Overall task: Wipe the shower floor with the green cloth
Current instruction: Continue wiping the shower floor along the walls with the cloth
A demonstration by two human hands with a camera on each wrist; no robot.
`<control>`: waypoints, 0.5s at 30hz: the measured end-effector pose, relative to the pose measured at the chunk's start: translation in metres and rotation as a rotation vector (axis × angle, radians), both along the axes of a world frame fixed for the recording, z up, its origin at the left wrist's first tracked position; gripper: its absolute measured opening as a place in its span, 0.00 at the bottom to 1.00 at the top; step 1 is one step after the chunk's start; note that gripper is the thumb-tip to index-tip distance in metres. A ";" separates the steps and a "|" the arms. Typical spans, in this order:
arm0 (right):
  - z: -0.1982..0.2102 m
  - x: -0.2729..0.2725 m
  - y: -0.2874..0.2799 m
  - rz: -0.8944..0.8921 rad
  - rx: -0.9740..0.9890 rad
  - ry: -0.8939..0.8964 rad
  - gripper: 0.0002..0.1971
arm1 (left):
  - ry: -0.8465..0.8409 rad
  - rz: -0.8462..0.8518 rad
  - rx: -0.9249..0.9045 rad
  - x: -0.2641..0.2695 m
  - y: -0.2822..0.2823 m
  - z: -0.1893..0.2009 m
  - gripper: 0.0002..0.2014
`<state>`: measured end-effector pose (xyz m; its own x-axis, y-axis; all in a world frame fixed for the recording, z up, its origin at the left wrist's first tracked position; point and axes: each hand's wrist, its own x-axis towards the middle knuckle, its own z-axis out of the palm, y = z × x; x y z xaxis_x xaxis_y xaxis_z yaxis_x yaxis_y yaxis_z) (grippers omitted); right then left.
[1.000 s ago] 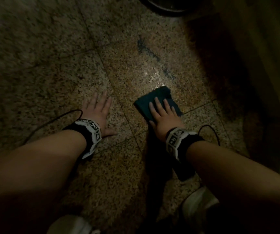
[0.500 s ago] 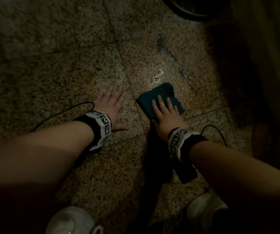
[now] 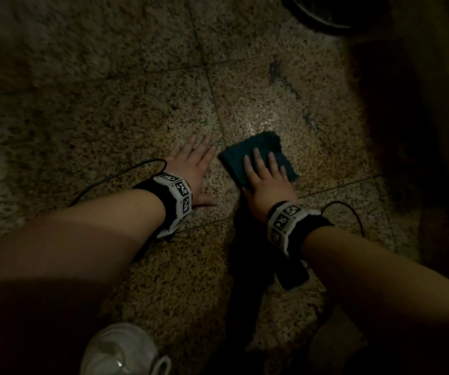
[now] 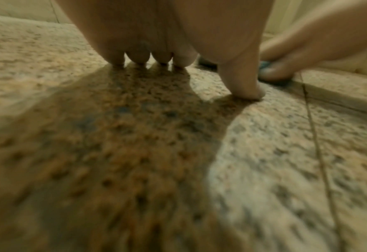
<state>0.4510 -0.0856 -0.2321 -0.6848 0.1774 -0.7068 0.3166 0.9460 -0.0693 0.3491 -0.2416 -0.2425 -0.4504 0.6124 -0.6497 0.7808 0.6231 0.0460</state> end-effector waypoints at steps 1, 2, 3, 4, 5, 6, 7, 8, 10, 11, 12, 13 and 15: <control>0.000 -0.011 -0.001 -0.006 -0.004 0.010 0.32 | -0.004 0.001 0.005 0.000 -0.001 0.000 0.56; 0.000 -0.021 -0.002 -0.010 -0.007 0.019 0.32 | -0.004 0.006 0.004 0.001 -0.002 -0.001 0.55; 0.001 -0.029 -0.003 -0.012 -0.006 0.026 0.32 | 0.002 0.018 0.000 0.002 -0.004 -0.002 0.56; 0.000 -0.034 -0.004 -0.012 -0.002 0.031 0.33 | 0.011 0.043 -0.003 0.003 -0.007 -0.004 0.56; 0.000 -0.037 -0.006 -0.011 0.003 0.035 0.32 | 0.022 0.081 -0.003 0.005 -0.010 -0.004 0.57; 0.000 -0.037 -0.006 -0.011 0.008 0.037 0.32 | 0.027 0.118 -0.004 0.006 -0.013 -0.005 0.58; 0.000 -0.037 -0.007 -0.009 0.011 0.040 0.32 | 0.027 0.141 -0.007 0.006 -0.016 -0.006 0.58; -0.001 -0.035 -0.006 -0.004 0.012 0.045 0.32 | 0.026 0.147 -0.011 0.006 -0.018 -0.006 0.58; 0.000 -0.031 -0.003 0.017 0.009 0.044 0.32 | 0.035 0.124 -0.014 0.002 -0.021 -0.005 0.58; 0.000 -0.027 -0.003 0.031 0.006 0.036 0.32 | 0.038 0.108 -0.011 0.001 -0.022 -0.005 0.58; 0.001 -0.021 -0.003 0.048 0.003 0.024 0.32 | 0.036 0.094 -0.009 0.000 -0.024 -0.004 0.57; 0.001 -0.012 -0.004 0.068 0.000 0.012 0.32 | 0.033 0.084 -0.006 -0.001 -0.026 -0.003 0.57; 0.001 0.009 -0.011 0.121 -0.008 -0.010 0.33 | 0.032 0.072 -0.009 -0.003 -0.028 -0.003 0.56</control>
<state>0.4600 -0.0969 -0.2306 -0.6940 0.0883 -0.7146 0.2010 0.9768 -0.0745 0.3459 -0.2696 -0.2454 -0.5140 0.5720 -0.6393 0.7348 0.6781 0.0159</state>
